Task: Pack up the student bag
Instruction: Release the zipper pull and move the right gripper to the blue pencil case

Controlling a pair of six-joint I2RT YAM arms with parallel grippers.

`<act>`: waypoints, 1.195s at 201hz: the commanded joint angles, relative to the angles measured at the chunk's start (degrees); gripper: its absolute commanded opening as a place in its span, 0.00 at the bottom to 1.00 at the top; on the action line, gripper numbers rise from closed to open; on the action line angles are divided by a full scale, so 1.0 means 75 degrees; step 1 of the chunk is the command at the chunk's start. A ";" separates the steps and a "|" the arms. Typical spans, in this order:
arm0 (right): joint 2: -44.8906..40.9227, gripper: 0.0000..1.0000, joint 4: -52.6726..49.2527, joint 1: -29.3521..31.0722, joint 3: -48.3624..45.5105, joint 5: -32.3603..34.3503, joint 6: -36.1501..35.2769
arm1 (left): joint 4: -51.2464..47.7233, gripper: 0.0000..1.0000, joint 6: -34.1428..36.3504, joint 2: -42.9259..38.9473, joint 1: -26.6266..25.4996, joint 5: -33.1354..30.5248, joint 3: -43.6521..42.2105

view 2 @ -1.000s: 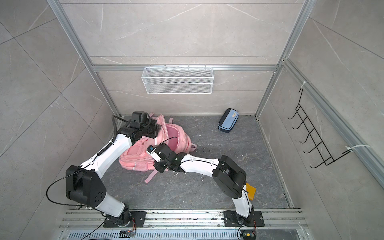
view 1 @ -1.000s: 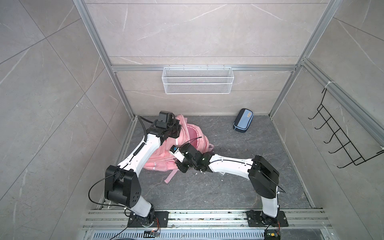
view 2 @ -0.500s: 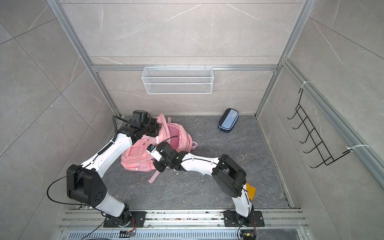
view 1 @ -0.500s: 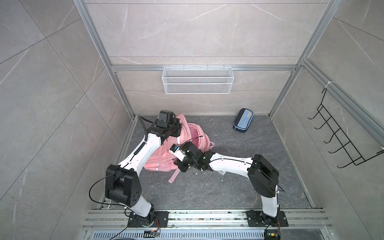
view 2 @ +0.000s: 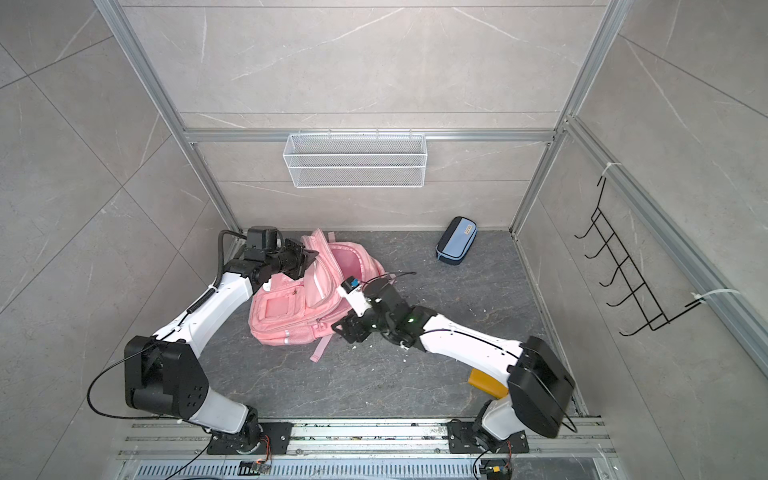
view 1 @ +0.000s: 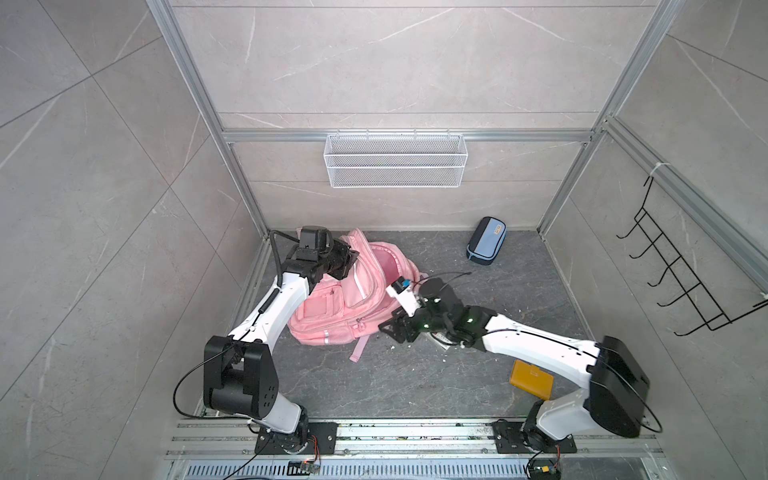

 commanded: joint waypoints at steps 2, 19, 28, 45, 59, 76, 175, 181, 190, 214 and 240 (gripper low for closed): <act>-0.0574 0.74 -0.1233 -0.0689 -0.0259 0.0380 0.0594 | -0.0786 0.00 0.2156 -0.0021 0.0070 0.1218 0.0433; -0.0639 0.77 -0.2245 -0.1183 -0.0092 0.0494 0.0387 | -0.1429 0.00 0.3086 0.0082 0.0065 0.1471 0.0723; -0.0582 0.78 -0.2732 -0.1395 0.0018 0.0530 0.0270 | -0.1850 0.00 0.3597 0.0095 0.0059 0.1457 0.0860; -0.0429 0.79 -0.3477 -0.1663 0.0111 0.0747 0.0286 | -0.2482 0.00 0.4426 0.0050 0.0071 0.1409 0.0959; -0.0275 0.80 -0.3863 -0.1860 0.0054 0.0884 0.0518 | -0.3033 0.00 0.5077 0.0015 0.0070 0.1207 0.1019; -0.0056 0.81 -0.4128 -0.2060 -0.0118 0.1048 0.0980 | -0.3498 0.00 0.5636 -0.0033 0.0067 0.1032 0.0995; 0.2032 0.84 -0.3128 -0.5247 0.1491 0.1282 0.2281 | -0.3136 0.00 0.6132 -0.0554 -0.0262 0.1540 -0.0170; 0.2238 0.84 -0.3053 -0.5513 0.1703 0.1269 0.2314 | -0.3131 0.00 0.6168 -0.0587 -0.0344 0.1540 -0.0170; 0.2559 0.84 -0.2971 -0.5856 0.2023 0.1233 0.2365 | -0.3133 0.00 0.6180 -0.0639 -0.0470 0.1555 -0.0159; 0.3537 0.83 -0.2850 -0.6695 0.3058 0.0937 0.2588 | -0.3031 0.00 0.6108 -0.0768 -0.0665 0.1621 -0.0182; 0.4652 0.83 -0.3008 -0.7063 0.4488 0.0899 0.2628 | -0.2669 0.00 0.5751 -0.0926 -0.0709 0.1777 -0.0347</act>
